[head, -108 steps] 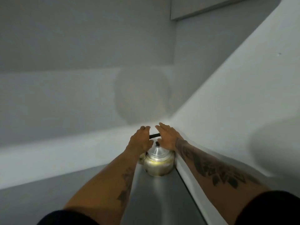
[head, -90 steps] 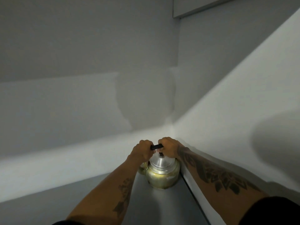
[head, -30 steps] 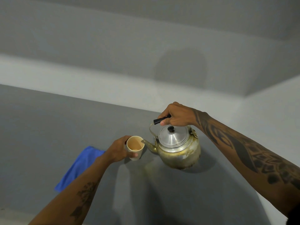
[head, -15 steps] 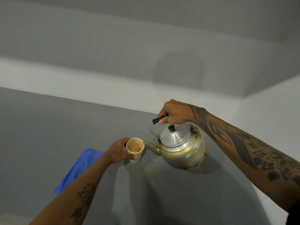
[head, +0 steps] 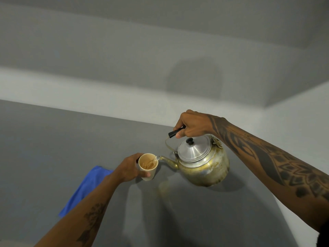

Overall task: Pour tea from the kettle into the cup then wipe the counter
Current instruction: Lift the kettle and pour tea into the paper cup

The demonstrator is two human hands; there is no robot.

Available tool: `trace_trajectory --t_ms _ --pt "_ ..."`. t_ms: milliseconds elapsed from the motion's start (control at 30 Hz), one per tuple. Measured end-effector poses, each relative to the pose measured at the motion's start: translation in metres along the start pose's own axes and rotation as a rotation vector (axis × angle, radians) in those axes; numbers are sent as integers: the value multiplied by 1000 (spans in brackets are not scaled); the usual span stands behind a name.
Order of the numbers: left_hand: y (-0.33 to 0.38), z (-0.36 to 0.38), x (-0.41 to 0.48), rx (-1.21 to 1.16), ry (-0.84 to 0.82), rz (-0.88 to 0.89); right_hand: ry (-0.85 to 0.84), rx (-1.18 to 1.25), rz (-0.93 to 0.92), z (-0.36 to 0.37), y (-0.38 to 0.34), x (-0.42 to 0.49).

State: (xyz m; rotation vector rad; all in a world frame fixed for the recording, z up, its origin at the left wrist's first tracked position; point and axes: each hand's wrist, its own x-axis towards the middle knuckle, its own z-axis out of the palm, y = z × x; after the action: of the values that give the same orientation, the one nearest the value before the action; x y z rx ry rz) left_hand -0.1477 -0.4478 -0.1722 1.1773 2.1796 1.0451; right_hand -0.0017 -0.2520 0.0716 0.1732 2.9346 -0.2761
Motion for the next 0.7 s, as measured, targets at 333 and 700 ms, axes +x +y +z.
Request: trace_trajectory --t_ms 333,700 --pt "-1 -1 1 17 6 8 -27 -18 -3 -5 -2 3" --pt "2 -1 1 29 -3 15 -34 -20 -12 -5 0 6"
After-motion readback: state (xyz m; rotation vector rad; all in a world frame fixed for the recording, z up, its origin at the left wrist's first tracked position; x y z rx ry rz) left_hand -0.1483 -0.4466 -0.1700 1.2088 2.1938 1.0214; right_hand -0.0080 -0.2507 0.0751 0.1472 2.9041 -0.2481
